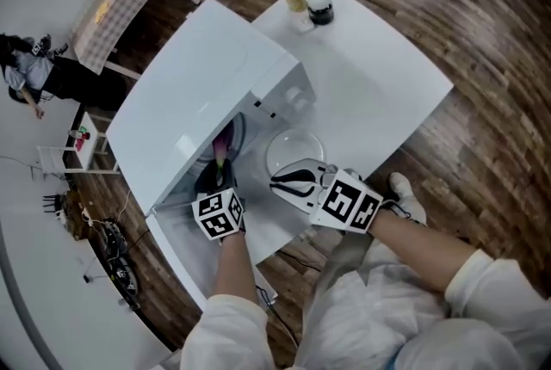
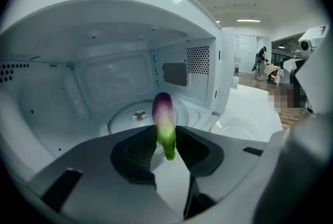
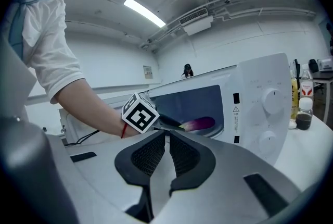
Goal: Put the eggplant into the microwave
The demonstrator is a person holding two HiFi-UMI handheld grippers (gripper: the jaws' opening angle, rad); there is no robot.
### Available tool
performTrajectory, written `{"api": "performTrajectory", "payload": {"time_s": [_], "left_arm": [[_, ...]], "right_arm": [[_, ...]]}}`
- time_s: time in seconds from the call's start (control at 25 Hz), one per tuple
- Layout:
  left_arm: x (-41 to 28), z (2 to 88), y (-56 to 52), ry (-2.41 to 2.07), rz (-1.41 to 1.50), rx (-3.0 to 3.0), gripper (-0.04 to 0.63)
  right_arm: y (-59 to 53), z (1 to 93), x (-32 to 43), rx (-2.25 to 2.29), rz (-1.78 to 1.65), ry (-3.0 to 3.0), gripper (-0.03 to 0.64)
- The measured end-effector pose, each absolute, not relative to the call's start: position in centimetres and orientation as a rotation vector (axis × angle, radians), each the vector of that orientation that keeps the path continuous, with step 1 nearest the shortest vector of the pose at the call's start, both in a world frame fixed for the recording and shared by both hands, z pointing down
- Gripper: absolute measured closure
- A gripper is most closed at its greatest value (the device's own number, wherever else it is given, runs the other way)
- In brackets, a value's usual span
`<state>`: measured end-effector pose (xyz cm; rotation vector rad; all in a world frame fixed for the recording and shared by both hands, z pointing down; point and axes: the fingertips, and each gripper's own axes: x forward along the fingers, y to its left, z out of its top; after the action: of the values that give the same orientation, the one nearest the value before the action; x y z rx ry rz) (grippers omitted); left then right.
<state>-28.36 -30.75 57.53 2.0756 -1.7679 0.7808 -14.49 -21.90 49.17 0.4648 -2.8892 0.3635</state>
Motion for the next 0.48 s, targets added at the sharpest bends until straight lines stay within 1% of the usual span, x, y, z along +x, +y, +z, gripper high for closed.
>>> {"api": "performTrajectory", "payload": {"time_s": [0.48], "left_arm": [[-29.1,59.4,-31.3,-1.775,0.815,1.993,0.479]], "right_arm": [[-21.5,49.2,-13.3,0.474,0.374,-2.88,0.572]]}}
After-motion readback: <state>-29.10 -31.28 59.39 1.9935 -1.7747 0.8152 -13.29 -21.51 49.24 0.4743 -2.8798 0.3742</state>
